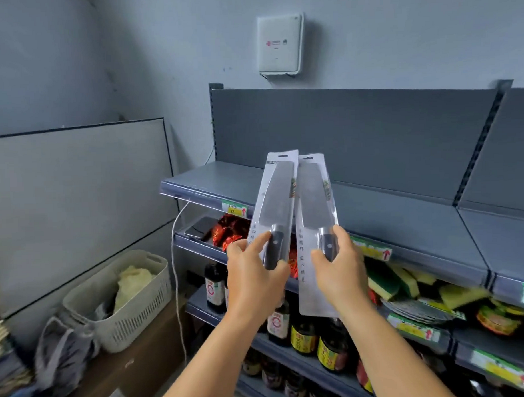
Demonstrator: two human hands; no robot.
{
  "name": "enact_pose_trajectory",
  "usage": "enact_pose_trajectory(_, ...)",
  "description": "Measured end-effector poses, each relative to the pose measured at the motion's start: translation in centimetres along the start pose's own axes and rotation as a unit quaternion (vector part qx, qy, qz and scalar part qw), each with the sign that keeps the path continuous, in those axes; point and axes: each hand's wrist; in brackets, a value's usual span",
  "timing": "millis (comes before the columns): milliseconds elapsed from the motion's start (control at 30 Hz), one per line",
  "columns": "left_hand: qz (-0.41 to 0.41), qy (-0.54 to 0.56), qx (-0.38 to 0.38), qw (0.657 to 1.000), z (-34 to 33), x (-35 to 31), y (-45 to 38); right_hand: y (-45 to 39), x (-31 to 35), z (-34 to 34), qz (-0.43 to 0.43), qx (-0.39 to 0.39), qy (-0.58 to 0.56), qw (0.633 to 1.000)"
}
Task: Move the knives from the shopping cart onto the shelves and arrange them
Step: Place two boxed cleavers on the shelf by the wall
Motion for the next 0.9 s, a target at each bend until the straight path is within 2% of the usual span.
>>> enact_pose_trajectory(200, 0.033, 0.014, -0.018, 0.999, 1.8, 2.9, -6.8, -5.6, 2.5, -5.7, -0.002, 0.044, 0.001, 0.999)
enact_pose_trajectory(400, 0.04, 0.012, -0.01, 0.999, 4.6, 6.0, -17.3, -13.5, 5.7, -12.9, -0.016, 0.052, 0.01, 0.998)
enact_pose_trajectory(667, 0.034, -0.047, 0.039, 0.998, 9.2, 9.3, -32.8, -24.2, 10.5, -23.3, -0.053, 0.045, 0.011, 0.998)
enact_pose_trajectory(900, 0.031, -0.106, 0.079, 0.991, 10.5, 11.7, -41.9, -30.9, 12.0, -29.3, -0.102, 0.036, 0.009, 0.994)
Point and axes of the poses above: each hand's wrist, its own y-axis away from the middle knuckle, its own z-axis out of the back of the hand, x = y × z, and after that the axes turned 4 degrees about x, right-handed
